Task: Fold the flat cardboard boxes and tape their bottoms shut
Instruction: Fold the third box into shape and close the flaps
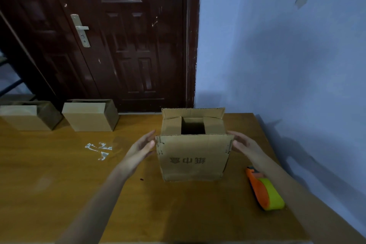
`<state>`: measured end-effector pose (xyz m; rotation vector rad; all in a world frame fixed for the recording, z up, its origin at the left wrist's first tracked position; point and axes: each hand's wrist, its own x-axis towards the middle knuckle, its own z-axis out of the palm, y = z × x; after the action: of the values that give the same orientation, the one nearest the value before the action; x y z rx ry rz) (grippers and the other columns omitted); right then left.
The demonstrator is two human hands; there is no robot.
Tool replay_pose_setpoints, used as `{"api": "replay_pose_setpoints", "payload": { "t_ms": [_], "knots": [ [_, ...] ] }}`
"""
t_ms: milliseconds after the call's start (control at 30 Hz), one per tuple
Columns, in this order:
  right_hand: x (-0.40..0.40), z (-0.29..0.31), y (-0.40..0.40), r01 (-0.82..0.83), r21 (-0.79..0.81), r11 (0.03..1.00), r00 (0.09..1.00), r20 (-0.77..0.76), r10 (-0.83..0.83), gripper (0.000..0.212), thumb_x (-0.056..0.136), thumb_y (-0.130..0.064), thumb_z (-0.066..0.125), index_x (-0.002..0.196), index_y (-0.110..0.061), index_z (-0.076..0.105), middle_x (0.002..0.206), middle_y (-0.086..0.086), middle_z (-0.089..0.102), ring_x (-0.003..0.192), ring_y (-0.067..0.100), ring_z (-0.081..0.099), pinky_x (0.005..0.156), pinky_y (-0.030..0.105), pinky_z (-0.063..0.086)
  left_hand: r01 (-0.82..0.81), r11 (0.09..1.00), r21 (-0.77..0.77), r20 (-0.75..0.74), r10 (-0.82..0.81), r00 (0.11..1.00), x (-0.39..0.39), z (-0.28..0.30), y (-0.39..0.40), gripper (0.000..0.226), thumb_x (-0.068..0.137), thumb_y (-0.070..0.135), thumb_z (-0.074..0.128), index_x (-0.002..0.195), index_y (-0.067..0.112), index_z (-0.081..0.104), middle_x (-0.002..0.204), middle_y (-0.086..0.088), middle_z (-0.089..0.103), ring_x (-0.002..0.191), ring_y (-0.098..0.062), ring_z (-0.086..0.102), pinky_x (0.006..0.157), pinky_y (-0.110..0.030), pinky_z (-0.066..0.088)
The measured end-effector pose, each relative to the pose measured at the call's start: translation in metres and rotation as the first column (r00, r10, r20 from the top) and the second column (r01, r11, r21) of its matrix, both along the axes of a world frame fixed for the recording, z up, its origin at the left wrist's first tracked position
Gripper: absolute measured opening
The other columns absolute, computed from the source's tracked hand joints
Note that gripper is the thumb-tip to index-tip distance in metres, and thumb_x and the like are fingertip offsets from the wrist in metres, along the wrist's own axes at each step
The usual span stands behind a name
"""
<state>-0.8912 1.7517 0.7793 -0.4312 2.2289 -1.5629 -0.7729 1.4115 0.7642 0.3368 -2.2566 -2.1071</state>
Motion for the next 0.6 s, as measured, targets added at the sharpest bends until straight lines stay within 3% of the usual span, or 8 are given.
{"api": "replay_pose_setpoints", "payload": {
  "t_ms": [67, 133, 233, 300, 467, 533, 600],
  "knots": [
    [0.000, -0.002, -0.002, 0.002, 0.024, 1.000, 1.000, -0.032, -0.001, 0.048, 0.074, -0.047, 0.062, 0.121, -0.037, 0.055, 0.124, -0.014, 0.057, 0.116, 0.006, 0.050, 0.099, 0.033, 0.041, -0.001, 1.000, -0.016, -0.011, 0.001, 1.000, 0.001, 0.001, 0.001, 0.089, 0.063, 0.064, 0.073, 0.139, 0.029, 0.041, 0.127, 0.011, 0.056, 0.115, -0.004, 0.054, 0.087, -0.019, 0.051],
    [-0.002, -0.003, -0.006, 0.025, 0.026, 0.999, 0.999, -0.047, -0.023, 0.044, 0.074, -0.047, 0.065, 0.115, -0.034, 0.058, 0.118, -0.013, 0.060, 0.113, 0.007, 0.053, 0.098, 0.035, 0.043, -0.057, 0.998, -0.025, -0.009, 0.057, 0.998, -0.001, 0.004, 0.006, 0.066, 0.078, 0.044, 0.071, 0.135, 0.027, 0.045, 0.122, 0.012, 0.058, 0.109, -0.002, 0.056, 0.091, -0.025, 0.051],
    [-0.005, -0.001, -0.013, 0.077, 0.073, 0.994, 0.993, -0.096, -0.070, 0.037, 0.082, -0.040, 0.065, 0.116, -0.027, 0.059, 0.113, -0.017, 0.058, 0.104, -0.003, 0.050, 0.090, 0.030, 0.042, -0.145, 0.989, -0.024, -0.012, 0.145, 0.989, -0.006, 0.006, 0.012, 0.045, 0.088, 0.030, 0.062, 0.131, 0.025, 0.050, 0.115, 0.011, 0.061, 0.102, -0.002, 0.059, 0.075, -0.018, 0.054],
    [-0.006, 0.002, -0.017, 0.091, 0.076, 0.993, 0.989, -0.126, -0.081, 0.037, 0.084, -0.038, 0.066, 0.117, -0.025, 0.058, 0.113, -0.017, 0.057, 0.103, -0.006, 0.048, 0.083, 0.022, 0.041, -0.184, 0.982, -0.041, -0.007, 0.184, 0.983, -0.009, 0.006, 0.013, 0.044, 0.088, 0.033, 0.062, 0.130, 0.024, 0.052, 0.114, 0.006, 0.062, 0.103, -0.006, 0.059, 0.070, -0.018, 0.053],
    [-0.006, 0.001, -0.021, 0.105, 0.018, 0.994, 0.989, -0.110, -0.102, 0.044, 0.080, -0.027, 0.074, 0.118, -0.021, 0.053, 0.114, -0.010, 0.059, 0.100, -0.003, 0.053, 0.081, 0.016, 0.043, -0.250, 0.968, -0.027, 0.010, 0.250, 0.968, -0.019, 0.002, 0.014, 0.041, 0.084, 0.026, 0.069, 0.122, 0.020, 0.055, 0.108, -0.004, 0.064, 0.103, -0.016, 0.061, 0.070, -0.024, 0.052],
    [-0.006, 0.000, -0.022, 0.112, 0.002, 0.994, 0.991, -0.078, -0.112, 0.054, 0.080, -0.025, 0.074, 0.127, -0.021, 0.047, 0.120, -0.006, 0.058, 0.108, 0.007, 0.055, 0.078, 0.016, 0.041, -0.246, 0.968, -0.044, 0.012, 0.247, 0.969, -0.022, 0.002, 0.014, 0.042, 0.085, 0.024, 0.069, 0.123, 0.023, 0.053, 0.108, -0.005, 0.063, 0.103, -0.018, 0.062, 0.069, -0.025, 0.052],
    [-0.008, 0.001, -0.023, 0.117, 0.007, 0.993, 0.992, -0.055, -0.117, 0.070, 0.080, -0.024, 0.073, 0.140, -0.023, 0.037, 0.133, -0.002, 0.050, 0.115, 0.014, 0.049, 0.085, 0.022, 0.039, -0.225, 0.971, -0.075, 0.005, 0.226, 0.974, -0.023, 0.003, 0.012, 0.053, 0.085, 0.020, 0.068, 0.132, 0.026, 0.045, 0.106, -0.005, 0.062, 0.100, -0.018, 0.062, 0.069, -0.025, 0.052]
  ]
}}
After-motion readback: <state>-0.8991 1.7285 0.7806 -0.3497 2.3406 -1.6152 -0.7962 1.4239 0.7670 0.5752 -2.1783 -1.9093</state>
